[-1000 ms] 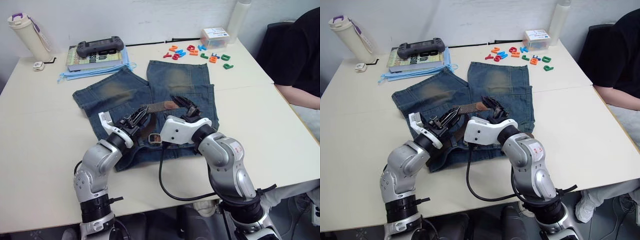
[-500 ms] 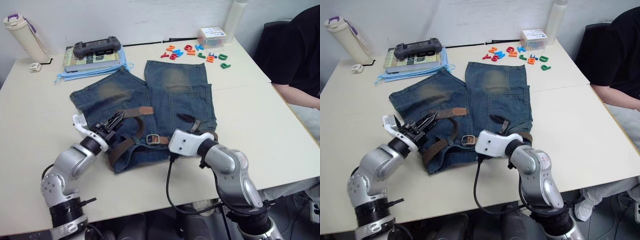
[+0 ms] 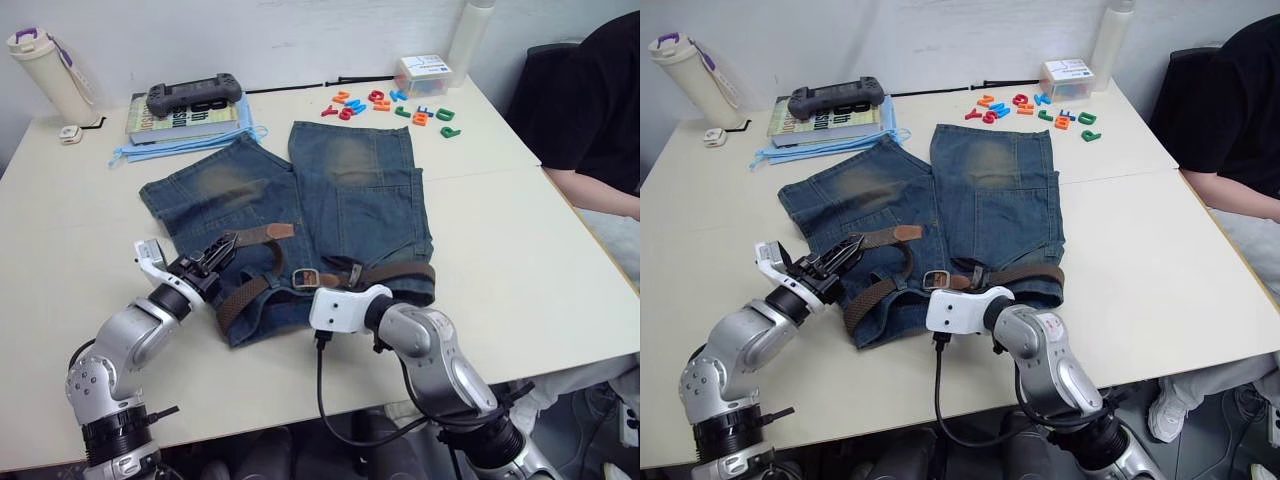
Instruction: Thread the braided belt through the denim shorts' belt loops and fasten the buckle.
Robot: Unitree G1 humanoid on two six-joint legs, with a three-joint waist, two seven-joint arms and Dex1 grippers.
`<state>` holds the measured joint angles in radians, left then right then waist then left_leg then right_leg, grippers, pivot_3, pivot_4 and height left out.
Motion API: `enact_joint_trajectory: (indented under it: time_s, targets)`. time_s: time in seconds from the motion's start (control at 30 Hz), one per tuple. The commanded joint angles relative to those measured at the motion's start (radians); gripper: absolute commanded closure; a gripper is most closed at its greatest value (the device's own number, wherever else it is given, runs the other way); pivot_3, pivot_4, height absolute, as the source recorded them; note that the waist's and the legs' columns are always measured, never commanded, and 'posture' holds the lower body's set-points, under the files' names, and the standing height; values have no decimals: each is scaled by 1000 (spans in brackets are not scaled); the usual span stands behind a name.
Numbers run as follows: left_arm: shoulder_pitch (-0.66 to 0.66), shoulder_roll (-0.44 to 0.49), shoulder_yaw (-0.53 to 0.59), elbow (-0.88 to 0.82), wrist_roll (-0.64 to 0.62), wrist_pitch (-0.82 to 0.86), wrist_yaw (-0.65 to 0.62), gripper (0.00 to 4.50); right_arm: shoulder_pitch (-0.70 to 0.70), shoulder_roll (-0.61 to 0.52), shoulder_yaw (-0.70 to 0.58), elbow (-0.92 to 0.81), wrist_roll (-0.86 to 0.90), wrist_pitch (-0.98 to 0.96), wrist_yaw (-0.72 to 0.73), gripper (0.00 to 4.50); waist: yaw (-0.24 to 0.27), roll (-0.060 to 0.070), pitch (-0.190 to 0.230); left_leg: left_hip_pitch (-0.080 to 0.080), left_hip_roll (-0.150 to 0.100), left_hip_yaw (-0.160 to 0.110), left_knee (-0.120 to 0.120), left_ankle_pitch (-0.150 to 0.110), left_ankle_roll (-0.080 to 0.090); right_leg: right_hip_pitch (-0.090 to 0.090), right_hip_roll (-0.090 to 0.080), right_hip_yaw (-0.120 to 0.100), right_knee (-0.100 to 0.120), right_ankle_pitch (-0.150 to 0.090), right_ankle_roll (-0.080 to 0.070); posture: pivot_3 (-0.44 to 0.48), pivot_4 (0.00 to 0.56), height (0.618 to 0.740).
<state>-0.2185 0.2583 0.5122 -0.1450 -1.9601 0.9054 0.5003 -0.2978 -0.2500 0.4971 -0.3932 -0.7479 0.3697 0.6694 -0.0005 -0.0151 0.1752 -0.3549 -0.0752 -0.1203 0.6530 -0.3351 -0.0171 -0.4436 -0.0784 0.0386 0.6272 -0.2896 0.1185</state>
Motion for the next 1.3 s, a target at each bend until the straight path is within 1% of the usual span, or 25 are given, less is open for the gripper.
enact_joint_trajectory:
  time_s: [0.03,0.2,0.3,0.33,0.47,0.53,0.57,0.73,0.83,0.9,1.13,1.3]
  targets:
    - [7,22,19,-26,-12,5,-33,4002,20,49,-15,21,-21,66,-62,54,0,0,0,0,0,0,0,0,0,0,0,0,0,0,0,0,150,738]
    - [18,48,8,-8,-12,33,-73,4002,29,105,-45,15,-23,159,-115,54,0,0,0,0,0,0,0,0,0,0,0,0,1,0,0,0,150,738]
    - [24,49,6,-1,-12,36,-84,4002,41,114,-48,-9,-18,188,-127,793,2,0,0,0,0,0,0,0,0,0,0,0,0,0,0,0,150,738]
    - [25,49,6,1,-12,36,-88,4002,46,113,-48,-20,-17,194,-129,1178,2,0,0,0,0,-1,0,0,0,0,0,0,0,0,0,0,150,738]
    - [24,50,1,12,-12,40,-104,4002,60,118,-47,-46,-9,213,-140,3221,1,0,0,0,0,-1,0,0,0,0,0,0,0,0,0,0,150,738]
    - [20,50,-1,19,-12,39,-111,4002,57,128,-58,-54,-1,224,-152,4120,1,0,0,0,0,-1,0,0,0,0,0,0,0,0,0,0,150,738]
    - [17,49,-1,23,-12,38,-114,4002,53,133,-63,-57,5,230,-156,4471,0,0,0,0,0,-1,0,0,0,0,0,0,0,0,0,0,150,738]
    - [-5,35,-15,41,-12,24,-124,4002,25,220,-131,-79,88,285,-186,4491,0,0,0,0,0,-1,0,0,0,0,0,0,0,0,0,0,150,738]
    - [-20,22,-25,41,-12,9,-118,4002,15,247,-150,-87,122,310,-194,4491,-1,0,0,0,0,-1,0,0,0,0,0,0,0,0,0,0,150,738]
    - [-37,-1,-37,35,-12,-14,-101,4002,14,277,-166,-96,157,332,-209,4491,-1,0,0,0,0,-1,-1,0,0,0,0,0,0,0,0,0,150,738]
    - [-78,-70,-84,44,-12,-114,-25,4002,5,311,-179,-113,228,364,-249,4491,-2,0,0,0,0,-1,-1,0,-1,-1,-1,0,0,0,0,0,150,738]
    - [-70,-88,-113,36,-12,-147,14,4002,-2,348,-210,-134,275,411,-294,4491,-2,0,0,0,0,-1,-1,0,-1,-1,-1,0,0,0,0,0,150,738]
